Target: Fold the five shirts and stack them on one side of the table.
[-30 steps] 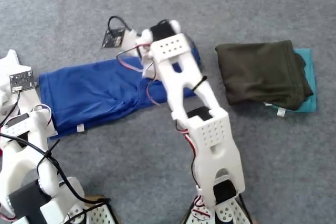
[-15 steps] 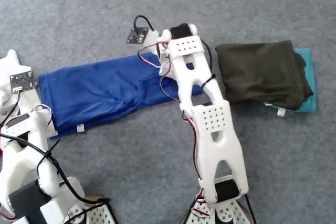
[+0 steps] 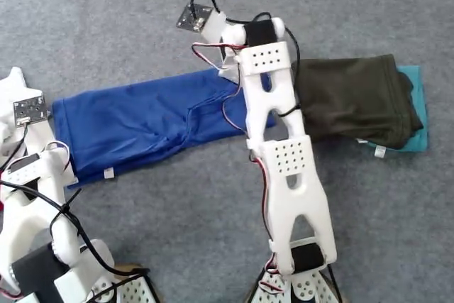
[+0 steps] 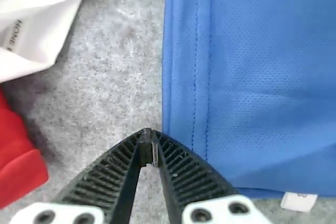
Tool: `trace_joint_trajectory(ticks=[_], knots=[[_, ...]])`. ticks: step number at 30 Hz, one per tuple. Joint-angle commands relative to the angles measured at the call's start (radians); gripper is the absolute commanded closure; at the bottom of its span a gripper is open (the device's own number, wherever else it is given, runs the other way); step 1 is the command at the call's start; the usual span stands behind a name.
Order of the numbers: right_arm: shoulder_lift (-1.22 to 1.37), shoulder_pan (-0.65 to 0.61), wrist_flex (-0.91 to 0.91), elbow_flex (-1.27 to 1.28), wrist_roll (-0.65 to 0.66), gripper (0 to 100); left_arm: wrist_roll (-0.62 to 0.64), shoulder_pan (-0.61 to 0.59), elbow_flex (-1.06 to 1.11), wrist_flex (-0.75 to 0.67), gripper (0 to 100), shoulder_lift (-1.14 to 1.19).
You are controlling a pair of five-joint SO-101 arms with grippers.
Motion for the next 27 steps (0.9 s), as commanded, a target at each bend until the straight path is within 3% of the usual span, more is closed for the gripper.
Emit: trace_joint_trajectory(ticks=[1,8,13,21,27], knots=[[0.044,0.014,-0.006,-0.025,-0.009,98.4,0.002,-0.008,-0.004,-0.006,97,-0.017],[0.239,0.049,-0.071,-0.096,-0.015,98.4,0.002,-0.010,-0.004,-0.005,97,-0.017],[0.182,0.046,0.000,-0.173,-0.077,98.4,0.002,-0.010,-0.013,0.017,97,-0.021],[-0.044,0.026,0.015,-0.174,-0.166,98.4,-0.005,-0.085,-0.390,0.466,97,-0.269],[-0.206,0.029,0.018,-0.113,-0.213,98.4,0.003,-0.030,-0.610,0.621,87,-0.201]])
